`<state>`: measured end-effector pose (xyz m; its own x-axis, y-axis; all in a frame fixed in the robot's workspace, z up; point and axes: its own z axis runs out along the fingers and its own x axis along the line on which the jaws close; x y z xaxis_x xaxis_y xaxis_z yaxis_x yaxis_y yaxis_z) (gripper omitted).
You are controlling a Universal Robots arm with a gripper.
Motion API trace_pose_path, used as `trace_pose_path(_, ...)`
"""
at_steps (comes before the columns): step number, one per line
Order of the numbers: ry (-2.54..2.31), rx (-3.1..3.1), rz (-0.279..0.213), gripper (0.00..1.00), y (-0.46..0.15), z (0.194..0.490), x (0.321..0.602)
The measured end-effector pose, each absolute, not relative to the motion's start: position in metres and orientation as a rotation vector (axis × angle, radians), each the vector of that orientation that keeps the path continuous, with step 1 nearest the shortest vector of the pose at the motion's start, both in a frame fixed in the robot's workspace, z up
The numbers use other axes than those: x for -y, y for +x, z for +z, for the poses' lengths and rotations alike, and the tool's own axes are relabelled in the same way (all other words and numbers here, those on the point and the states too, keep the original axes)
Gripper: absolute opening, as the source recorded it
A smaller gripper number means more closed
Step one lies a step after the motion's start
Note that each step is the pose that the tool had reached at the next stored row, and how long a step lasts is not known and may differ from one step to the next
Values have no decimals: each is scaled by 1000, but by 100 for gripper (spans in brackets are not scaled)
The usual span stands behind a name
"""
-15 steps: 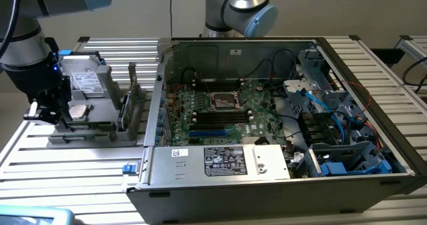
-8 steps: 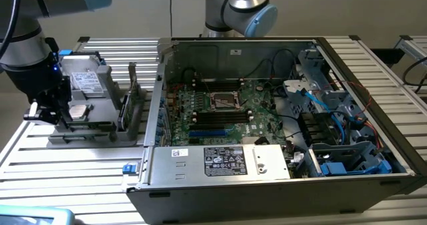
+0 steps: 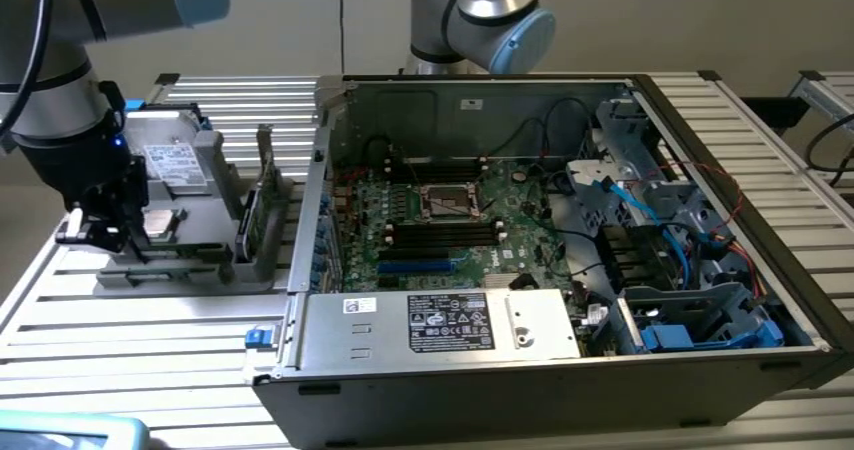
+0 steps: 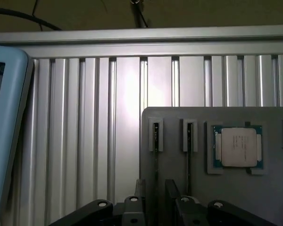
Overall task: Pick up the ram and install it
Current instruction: 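Pick up the ram and move it above insertion slot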
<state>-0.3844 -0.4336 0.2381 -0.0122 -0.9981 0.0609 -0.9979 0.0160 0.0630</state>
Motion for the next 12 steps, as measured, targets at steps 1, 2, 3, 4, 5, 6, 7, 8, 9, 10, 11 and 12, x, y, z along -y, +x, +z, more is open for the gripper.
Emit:
trace_pose_path(1,2149,2173,0,31,-384,237,434)
trace_pose_path(2,2154,2171,4,31,-384,236,434)
trace_pose_path(3,2159,2169,8,31,-384,236,434)
trace_pose_path(4,2163,2168,13,31,-384,235,434)
trace_pose_path(5,2168,2167,18,31,-384,234,434)
trace_pose_path(6,2172,2166,24,31,-384,233,434)
trace_pose_path(7,2177,2166,30,31,-384,232,434)
trace_pose_path(8,2181,2167,37,31,-384,232,434)
trace_pose_path(9,2186,2168,45,31,-384,231,434)
trace_pose_path(10,2190,2169,54,31,-384,231,434)
trace_pose_path(11,2195,2170,61,31,-384,230,434)
trace_pose_path(12,2200,2170,68,31,-384,230,434)
